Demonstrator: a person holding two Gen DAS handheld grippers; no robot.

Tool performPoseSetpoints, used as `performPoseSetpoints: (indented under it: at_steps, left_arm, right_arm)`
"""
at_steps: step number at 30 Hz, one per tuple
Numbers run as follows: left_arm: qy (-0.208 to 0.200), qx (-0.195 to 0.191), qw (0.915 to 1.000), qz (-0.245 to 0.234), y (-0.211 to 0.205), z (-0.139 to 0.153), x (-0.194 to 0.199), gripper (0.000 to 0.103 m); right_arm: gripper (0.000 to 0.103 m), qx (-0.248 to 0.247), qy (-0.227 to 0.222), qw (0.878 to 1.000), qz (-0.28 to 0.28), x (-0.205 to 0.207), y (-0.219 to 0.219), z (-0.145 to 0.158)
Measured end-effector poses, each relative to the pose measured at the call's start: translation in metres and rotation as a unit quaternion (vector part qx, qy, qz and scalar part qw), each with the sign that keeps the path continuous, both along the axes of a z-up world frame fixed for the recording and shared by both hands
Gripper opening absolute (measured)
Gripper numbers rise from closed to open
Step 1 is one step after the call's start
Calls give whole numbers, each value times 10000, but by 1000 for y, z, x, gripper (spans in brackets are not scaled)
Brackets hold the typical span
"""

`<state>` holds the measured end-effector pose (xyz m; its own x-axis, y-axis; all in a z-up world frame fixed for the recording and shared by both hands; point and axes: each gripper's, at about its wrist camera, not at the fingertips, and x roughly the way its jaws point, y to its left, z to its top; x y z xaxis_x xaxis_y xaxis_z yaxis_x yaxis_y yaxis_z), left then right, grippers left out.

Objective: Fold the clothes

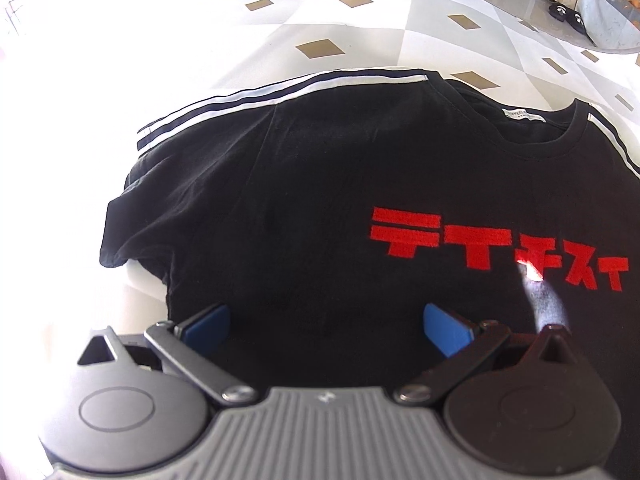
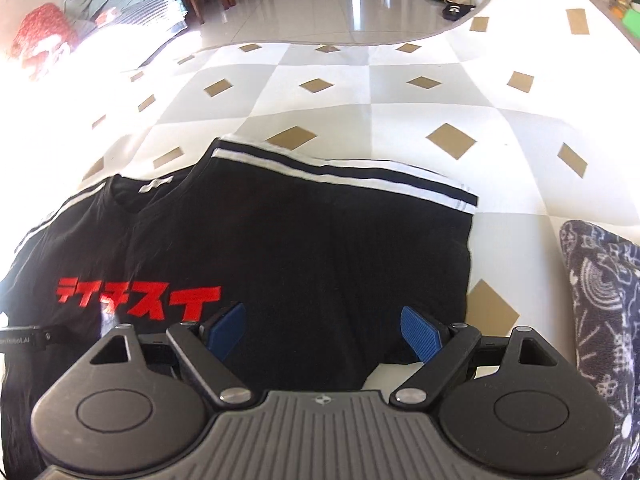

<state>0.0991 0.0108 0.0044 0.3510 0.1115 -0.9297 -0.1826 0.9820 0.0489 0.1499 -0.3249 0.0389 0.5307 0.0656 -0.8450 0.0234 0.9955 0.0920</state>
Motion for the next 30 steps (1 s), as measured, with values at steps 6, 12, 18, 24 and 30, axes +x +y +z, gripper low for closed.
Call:
performPoseSetpoints:
  at_steps: [6,12,18,24,30]
  left_arm:
    - [27,-3,9999,158,7,-1,2,103]
    - [16,54,9999,106,6,-2,2,103]
    - [-2,-6,9999,136,7,-4,2,103]
    - [-22,-44,9999,156,7,-5,3,103]
    - [-40,-72,9998,172,6,-7,4,103]
  right_arm:
    - [83,261,71,9963,-813,9,-46,-4]
    - [81,435,54,9925,-1139,13,-70,-7]
    - [77,484,-26,9923,-1137,19,-77,-13]
    - [68,571,42,9923,-1096,25,-75,-27]
    - [52,379,-147,9944,-972,23,-68,-29]
